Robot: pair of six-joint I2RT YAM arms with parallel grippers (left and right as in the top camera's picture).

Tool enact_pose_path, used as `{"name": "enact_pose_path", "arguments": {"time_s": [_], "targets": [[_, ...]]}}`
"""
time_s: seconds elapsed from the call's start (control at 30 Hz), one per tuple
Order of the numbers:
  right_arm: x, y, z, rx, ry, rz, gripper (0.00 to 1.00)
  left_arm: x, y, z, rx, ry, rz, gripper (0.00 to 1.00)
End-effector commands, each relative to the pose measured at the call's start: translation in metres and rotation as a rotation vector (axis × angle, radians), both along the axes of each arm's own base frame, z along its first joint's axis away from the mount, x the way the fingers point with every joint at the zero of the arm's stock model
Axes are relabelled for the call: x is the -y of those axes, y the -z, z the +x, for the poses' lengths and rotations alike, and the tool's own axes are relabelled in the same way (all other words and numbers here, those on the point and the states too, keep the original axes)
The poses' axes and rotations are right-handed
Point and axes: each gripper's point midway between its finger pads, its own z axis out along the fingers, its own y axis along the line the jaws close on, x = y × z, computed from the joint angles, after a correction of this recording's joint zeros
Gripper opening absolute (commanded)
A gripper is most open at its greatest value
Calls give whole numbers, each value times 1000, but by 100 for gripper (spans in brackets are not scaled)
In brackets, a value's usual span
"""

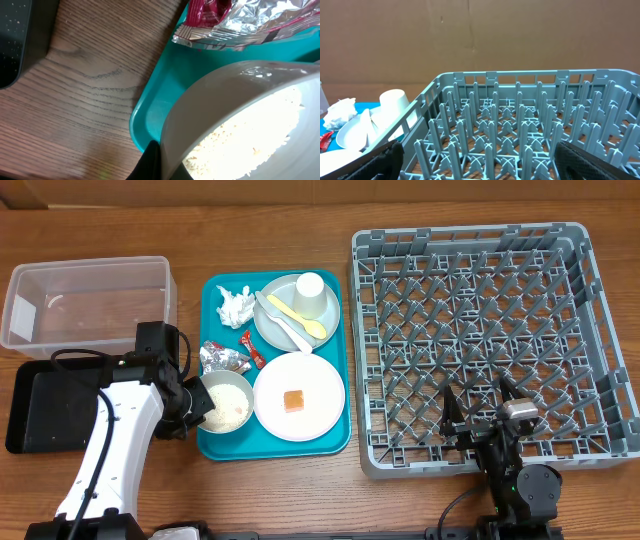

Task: Sort waste into correct bins and load items into the dishwasher rack
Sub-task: 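Lift the white bowl with the left gripper off the teal tray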

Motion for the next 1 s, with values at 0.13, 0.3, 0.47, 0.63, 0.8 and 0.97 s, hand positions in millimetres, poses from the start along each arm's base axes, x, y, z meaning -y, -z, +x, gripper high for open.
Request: {"name": "enact_pose_path", "arguments": {"time_s": [0.13, 0.3, 0.47, 0.63, 0.8, 0.97], "targets": [[3, 2, 0, 6, 13, -4, 100, 5, 13, -3, 26, 19, -22, 4], [3, 1, 0, 6, 13, -4, 100, 12, 34, -8, 32, 19, -65, 4], [3, 1, 0, 6, 13, -4, 100, 13, 47, -16, 22, 6, -67, 4], [3, 1, 0, 6, 13, -4, 100, 8, 48, -17, 19, 2, -38, 12], [3, 2, 0, 6, 14, -4, 100, 7, 47, -17, 17, 6, -29, 60], [3, 2, 0, 6, 14, -4, 100, 5, 31, -12, 12, 20, -19, 63]]}}
